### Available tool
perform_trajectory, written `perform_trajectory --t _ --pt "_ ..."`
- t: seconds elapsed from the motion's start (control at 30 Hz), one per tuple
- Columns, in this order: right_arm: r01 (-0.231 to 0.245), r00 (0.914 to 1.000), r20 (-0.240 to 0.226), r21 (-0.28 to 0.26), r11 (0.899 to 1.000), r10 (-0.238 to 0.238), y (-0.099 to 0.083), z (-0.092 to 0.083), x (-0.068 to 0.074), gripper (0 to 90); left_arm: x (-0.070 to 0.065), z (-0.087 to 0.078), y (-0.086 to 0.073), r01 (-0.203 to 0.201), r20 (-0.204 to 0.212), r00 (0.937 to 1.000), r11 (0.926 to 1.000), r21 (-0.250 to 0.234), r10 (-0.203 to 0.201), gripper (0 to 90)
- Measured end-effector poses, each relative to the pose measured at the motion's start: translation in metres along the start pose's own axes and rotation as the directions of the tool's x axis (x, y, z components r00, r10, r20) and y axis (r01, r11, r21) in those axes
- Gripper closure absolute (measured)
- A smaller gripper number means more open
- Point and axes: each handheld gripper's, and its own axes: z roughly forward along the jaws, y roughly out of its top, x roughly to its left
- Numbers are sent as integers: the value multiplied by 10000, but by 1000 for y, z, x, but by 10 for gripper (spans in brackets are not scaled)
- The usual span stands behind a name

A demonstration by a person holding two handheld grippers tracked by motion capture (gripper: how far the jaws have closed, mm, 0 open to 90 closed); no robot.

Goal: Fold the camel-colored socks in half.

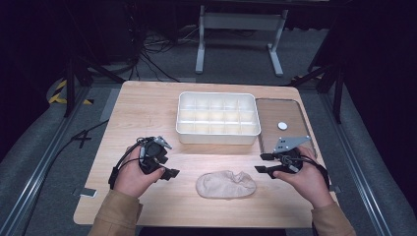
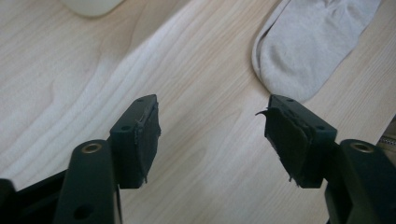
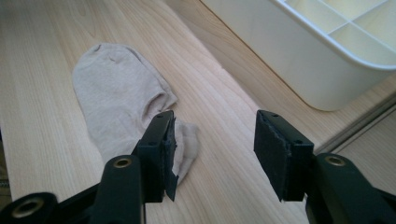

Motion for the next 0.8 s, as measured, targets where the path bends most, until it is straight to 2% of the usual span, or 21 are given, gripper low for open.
perform_trajectory --t 0.1,0.17,0.23,0.4,0.5,0.6,0.7,0.8 --pt "-90 10000 -1 6 10000 90 -1 2 -1 494 -1 -2 1 -202 132 9997 9997 -161 204 251" --pt "-70 9999 138 -25 10000 70 -3 2 -2 487 -3 -3 2 -425 116 9990 9989 -210 428 268" --pt "-265 9995 154 26 9996 264 -4 2 -2 489 -6 -4 2 -549 220 9982 9982 -230 555 357" --pt "-291 9994 195 -108 9995 293 -2 0 0 463 -10 -4 4 -728 380 9965 9967 -360 741 366" --pt "-376 9979 532 47 9993 373 -1 0 2 448 -12 -6 5 -777 477 9957 9959 -469 799 372" --pt "-174 9988 462 152 9997 167 0 0 3 501 -15 -8 6 -848 597 9943 9942 -657 887 371" --pt "-188 9997 154 279 9994 184 2 1 7 588 -20 -8 7 -747 961 9920 9939 -816 824 371" --pt "-239 9997 -55 350 9991 241 3 2 10 657 -24 -7 9 -970 1016 9893 9924 -756 1044 372"
